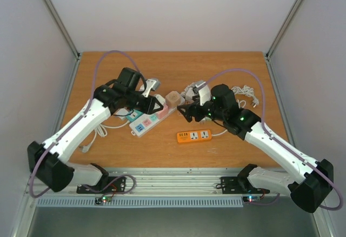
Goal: Insert the plug
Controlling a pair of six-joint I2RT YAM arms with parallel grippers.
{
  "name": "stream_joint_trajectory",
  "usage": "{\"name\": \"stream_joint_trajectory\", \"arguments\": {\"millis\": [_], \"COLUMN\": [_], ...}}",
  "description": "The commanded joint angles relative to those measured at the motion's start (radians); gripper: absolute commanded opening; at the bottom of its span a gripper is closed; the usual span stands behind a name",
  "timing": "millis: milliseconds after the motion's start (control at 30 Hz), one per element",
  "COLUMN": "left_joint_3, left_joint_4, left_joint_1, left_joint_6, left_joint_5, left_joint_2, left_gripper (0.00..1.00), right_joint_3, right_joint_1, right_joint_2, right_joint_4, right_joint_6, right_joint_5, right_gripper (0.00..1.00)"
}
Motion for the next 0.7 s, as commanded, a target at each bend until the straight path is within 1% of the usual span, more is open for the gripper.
{"name": "stream_joint_trajectory", "arguments": {"millis": [0,133,200,233,333,467,533,667], "left_joint_3": [0.07,0.139,0.16,0.175,0.222,0.265,0.268,0.247], "left_joint_4": [-0.042,-0.053,-0.048,-0.056,-0.103,-0.149,-0.147,-0.106], "left_joint_1": [-0.001,-0.001,-0.001,-0.001,0.006,0.032,0.045,0.054], "left_joint_6": [0.211,0.234,0.24,0.266,0.315,0.339,0.338,0.326], "left_joint_5": [-0.037,-0.055,-0.08,-0.091,-0.128,-0.185,-0.181,-0.177], "left_joint_2": [0.112,0.22,0.266,0.291,0.362,0.439,0.459,0.475], "left_gripper": [0.0,0.0,0.0,0.0,0.0,0.0,0.0,0.0], "right_joint_3": [-0.055,-0.097,-0.116,-0.124,-0.14,-0.157,-0.161,-0.16], "right_joint_1": [-0.046,-0.059,-0.064,-0.065,-0.068,-0.07,-0.069,-0.069], "right_joint_2": [-0.05,-0.082,-0.101,-0.105,-0.112,-0.104,-0.095,-0.075], "right_joint_4": [-0.016,-0.057,-0.062,-0.066,-0.081,-0.081,-0.072,-0.034], "right_joint_6": [0.303,0.369,0.384,0.385,0.421,0.432,0.427,0.402], "right_joint_5": [0.14,0.189,0.191,0.188,0.182,0.175,0.164,0.08], "right_gripper": [0.91,0.91,0.91,0.91,0.91,0.91,0.91,0.91]}}
